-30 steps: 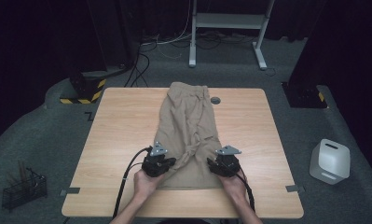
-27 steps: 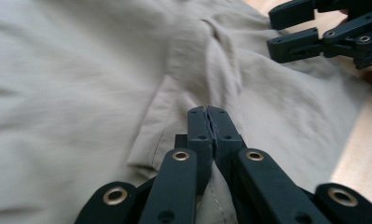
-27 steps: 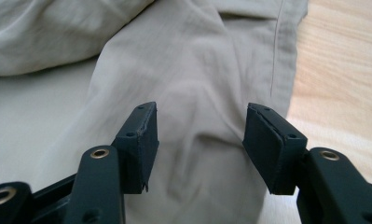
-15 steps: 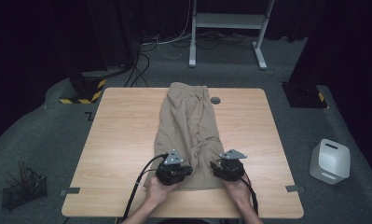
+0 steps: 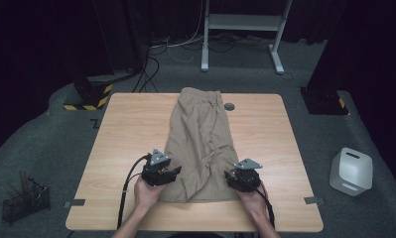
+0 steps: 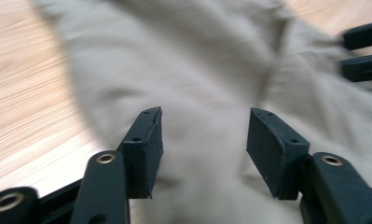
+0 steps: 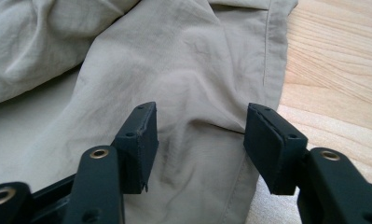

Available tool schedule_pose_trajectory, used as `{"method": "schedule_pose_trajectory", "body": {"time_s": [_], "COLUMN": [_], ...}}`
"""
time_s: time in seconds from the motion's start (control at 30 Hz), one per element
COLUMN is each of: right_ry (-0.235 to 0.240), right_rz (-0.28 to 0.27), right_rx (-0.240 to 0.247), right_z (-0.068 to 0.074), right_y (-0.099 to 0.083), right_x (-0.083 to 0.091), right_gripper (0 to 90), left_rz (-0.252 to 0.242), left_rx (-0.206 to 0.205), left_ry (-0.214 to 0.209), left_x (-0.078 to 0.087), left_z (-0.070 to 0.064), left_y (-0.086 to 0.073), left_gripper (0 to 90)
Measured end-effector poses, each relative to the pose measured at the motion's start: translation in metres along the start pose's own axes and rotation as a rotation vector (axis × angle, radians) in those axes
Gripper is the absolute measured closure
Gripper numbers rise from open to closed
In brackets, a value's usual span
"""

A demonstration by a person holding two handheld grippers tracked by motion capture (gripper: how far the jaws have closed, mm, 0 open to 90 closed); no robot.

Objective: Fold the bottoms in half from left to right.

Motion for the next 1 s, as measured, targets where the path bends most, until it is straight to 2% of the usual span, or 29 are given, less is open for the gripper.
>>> {"method": "schedule_pose_trajectory", "body": {"time_s": [0.07,0.2,0.3,0.4,0.5,0.57,0.63,0.73,0.83,0.9,0.97,1.0], "right_ry": [0.020,0.036,0.049,0.074,0.090,0.104,0.114,0.126,0.126,0.128,0.130,0.128], "right_rz": [-0.008,-0.035,-0.057,-0.071,-0.080,-0.085,-0.095,-0.099,-0.096,-0.073,-0.053,-0.046], "right_rx": [-0.023,-0.027,-0.019,-0.003,0.021,0.023,0.027,0.025,0.031,0.033,0.045,0.050], "right_z": [0.000,-0.001,0.001,0.008,0.017,0.024,0.030,0.038,0.043,0.047,0.048,0.049], "right_y": [0.002,0.014,0.028,0.043,0.057,0.065,0.073,0.081,0.085,0.083,0.081,0.079], "right_x": [0.003,0.010,0.013,0.014,0.010,0.007,0.005,0.002,-0.003,-0.009,-0.014,-0.016], "right_gripper": [46.2,48.4,49.7,50.2,49.9,49.3,48.5,46.4,45.4,45.6,50.4,56.2], "left_rz": [-0.009,-0.028,-0.034,-0.024,-0.017,-0.036,-0.036,-0.030,-0.026,-0.026,-0.028,-0.028], "left_rx": [0.027,0.079,0.129,0.130,0.123,0.120,0.117,0.090,0.096,0.098,0.100,0.101], "left_ry": [0.038,0.108,0.136,0.161,0.194,0.212,0.216,0.239,0.248,0.245,0.244,0.244], "left_x": [0.002,0.007,0.010,0.010,0.008,0.009,0.008,0.008,0.007,0.007,0.007,0.007], "left_z": [0.016,0.048,0.067,0.078,0.086,0.090,0.090,0.089,0.089,0.089,0.088,0.088], "left_y": [-0.002,-0.007,-0.012,-0.020,-0.027,-0.027,-0.027,-0.027,-0.028,-0.028,-0.027,-0.027], "left_gripper": [43.4,41.1,39.7,38.1,37.4,37.1,36.9,36.6,35.0,34.5,34.1,34.1]}}
Point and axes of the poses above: each handheld gripper's, and its own axes: x roughly backward along the jaws, y roughly out of its top, z roughly to its left, the point moved 10 cm from there along -x, roughly forward along the jaws, and after that the axes turned 13 degrees about x, right-handed, at the moved point
